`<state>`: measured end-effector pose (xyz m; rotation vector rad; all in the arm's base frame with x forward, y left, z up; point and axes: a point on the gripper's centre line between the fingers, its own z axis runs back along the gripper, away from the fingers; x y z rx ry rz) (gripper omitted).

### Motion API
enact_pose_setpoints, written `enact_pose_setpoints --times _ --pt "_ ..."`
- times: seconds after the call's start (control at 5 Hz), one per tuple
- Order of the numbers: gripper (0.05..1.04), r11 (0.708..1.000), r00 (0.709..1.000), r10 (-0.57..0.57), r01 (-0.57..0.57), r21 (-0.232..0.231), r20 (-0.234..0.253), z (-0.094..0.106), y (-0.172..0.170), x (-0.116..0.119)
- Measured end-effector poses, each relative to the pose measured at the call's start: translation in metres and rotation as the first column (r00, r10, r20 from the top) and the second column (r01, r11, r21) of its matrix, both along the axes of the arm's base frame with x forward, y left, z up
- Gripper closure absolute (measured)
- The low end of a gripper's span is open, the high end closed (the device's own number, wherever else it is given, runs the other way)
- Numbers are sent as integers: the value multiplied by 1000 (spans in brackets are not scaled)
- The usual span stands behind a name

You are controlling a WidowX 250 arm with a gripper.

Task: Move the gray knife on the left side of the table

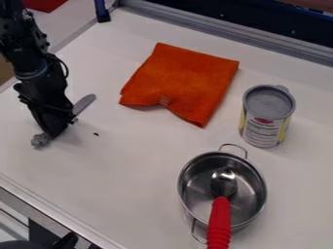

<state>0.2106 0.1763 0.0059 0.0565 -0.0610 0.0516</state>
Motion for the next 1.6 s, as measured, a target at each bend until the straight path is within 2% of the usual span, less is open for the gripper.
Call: enact_pose_setpoints --times 0.2,0.4,0.6,0.8,1.0,1.2,1.4,1.6 --pt "910 1000 1000 14 -14 -11 -3 1 3 -7" --pt "675 999 999 41 -42 -25 -23 1 0 -11" --pt "412 996 997 80 -80 -39 -22 3 -1 -10" --pt "127 995 996 94 -94 -30 -10 12 -1 -7" --pt "83 995 995 94 -95 -25 -14 18 -6 -4" --pt "83 989 990 144 -143 -45 11 40 -12 5" --pt "83 990 986 136 -131 -59 98 58 -28 14" --pt "83 988 982 128 -114 -107 139 70 -54 28"
